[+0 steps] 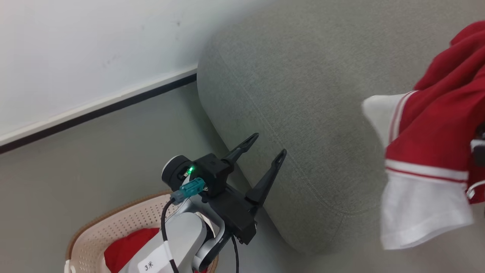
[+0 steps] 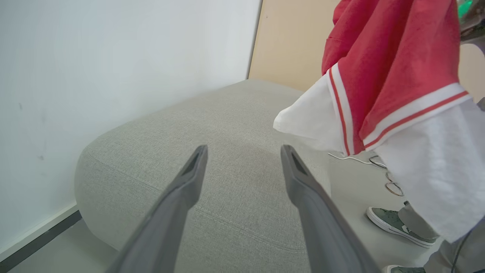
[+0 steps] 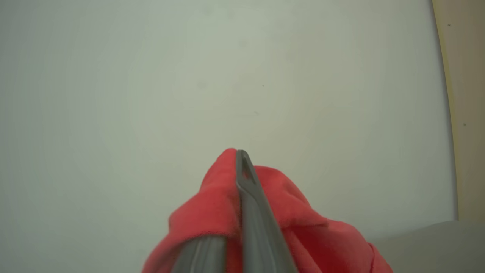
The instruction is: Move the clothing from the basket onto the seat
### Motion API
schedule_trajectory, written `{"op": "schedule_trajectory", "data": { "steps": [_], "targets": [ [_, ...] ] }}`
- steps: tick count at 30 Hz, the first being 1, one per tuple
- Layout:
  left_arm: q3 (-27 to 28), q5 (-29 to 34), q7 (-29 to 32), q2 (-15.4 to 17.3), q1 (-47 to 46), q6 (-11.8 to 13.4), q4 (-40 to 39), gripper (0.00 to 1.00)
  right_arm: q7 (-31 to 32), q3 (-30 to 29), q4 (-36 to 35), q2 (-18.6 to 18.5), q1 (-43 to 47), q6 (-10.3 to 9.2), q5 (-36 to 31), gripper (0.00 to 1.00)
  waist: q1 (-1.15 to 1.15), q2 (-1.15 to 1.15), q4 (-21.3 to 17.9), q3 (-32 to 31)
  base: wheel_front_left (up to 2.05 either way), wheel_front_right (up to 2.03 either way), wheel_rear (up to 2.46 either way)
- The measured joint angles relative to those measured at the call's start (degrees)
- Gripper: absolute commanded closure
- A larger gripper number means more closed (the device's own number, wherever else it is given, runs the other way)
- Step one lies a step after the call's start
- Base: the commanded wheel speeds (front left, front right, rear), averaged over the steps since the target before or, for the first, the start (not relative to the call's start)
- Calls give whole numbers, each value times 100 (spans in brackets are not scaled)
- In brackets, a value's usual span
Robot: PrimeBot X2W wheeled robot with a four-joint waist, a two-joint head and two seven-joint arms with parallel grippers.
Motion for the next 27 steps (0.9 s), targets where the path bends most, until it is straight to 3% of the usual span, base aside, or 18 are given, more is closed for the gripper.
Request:
{"op": "schedule_trajectory", "data": {
  "steps": [15, 27],
  "targets": [
    [-244, 268, 250, -26, -525, -1, -382, 0, -1, -197, 1967, -1054, -2059, 101, 333, 100, 0, 0, 385, 954, 0, 0, 0],
    [-447, 432, 453, -204, -1023, -51, -539, 0, 51, 176, 3288, -1929, -3405, 102, 587, 100, 1, 1, 893, 1835, 0, 0, 0]
  ]
}}
